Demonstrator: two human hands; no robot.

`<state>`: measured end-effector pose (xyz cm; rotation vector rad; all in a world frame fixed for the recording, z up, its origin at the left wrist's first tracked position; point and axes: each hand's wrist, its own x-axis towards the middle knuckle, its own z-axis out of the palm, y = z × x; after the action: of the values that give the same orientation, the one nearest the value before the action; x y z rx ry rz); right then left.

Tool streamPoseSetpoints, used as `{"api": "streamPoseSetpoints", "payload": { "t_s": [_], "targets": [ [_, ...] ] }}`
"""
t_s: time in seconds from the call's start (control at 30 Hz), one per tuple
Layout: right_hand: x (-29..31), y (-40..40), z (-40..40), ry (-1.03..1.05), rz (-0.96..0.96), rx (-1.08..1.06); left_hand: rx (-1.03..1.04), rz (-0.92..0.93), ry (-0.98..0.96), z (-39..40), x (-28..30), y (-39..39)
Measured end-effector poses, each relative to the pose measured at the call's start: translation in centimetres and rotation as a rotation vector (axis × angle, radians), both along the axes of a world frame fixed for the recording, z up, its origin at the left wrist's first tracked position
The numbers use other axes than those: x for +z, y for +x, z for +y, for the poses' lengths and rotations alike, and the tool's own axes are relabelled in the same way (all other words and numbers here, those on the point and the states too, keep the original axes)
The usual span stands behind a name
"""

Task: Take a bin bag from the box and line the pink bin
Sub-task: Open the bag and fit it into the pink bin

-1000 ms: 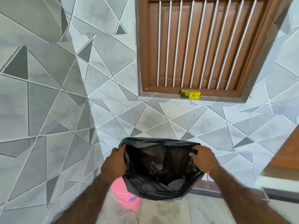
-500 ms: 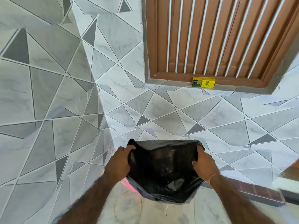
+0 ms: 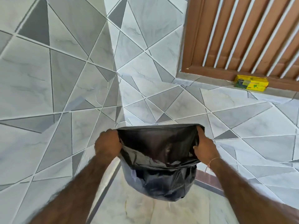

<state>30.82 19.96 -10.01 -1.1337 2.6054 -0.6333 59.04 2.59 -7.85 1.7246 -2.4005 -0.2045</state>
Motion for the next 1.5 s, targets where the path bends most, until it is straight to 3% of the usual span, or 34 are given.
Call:
{"api": "streamPoseSetpoints", "payload": {
  "t_s": [0.2,0.37,0.63,1.07,1.23,1.37,1.5],
  "targets": [
    [1.4,0.0,-7.7,0.0,0.099,-0.054,0.125,0.34,-0.012,-7.7,3.3,-0.8],
    [0.2,1.6,-10.4,0.037,0.1,-0.045,0.176,0.454,0.039,-10.6,2.5,0.5],
    [-2.6,4.2,-12.9,0.133,-0.002,0.001,0.144,0.319,0.128,-12.0,-1.8,2.5],
    [-1.6,5.8,-22.9,-0.008,-0.219,0.126,0.149,0.277,0.155,-14.8,-2.5,4.0],
    [-1.9,6.9,-24.7,-0.032,-0.373,0.208,0.195,0.193,0.13,-15.7,-2.8,4.0],
    [-2.9,7.2,-25.2,-0.059,-0.605,0.274,0.229,0.159,0.116,-15.9,-2.9,3.8],
    [-3.4,6.8,-25.7,0.041,-0.789,0.418,0.241,0.088,0.132,-16.0,-2.9,3.2]
  ]
}}
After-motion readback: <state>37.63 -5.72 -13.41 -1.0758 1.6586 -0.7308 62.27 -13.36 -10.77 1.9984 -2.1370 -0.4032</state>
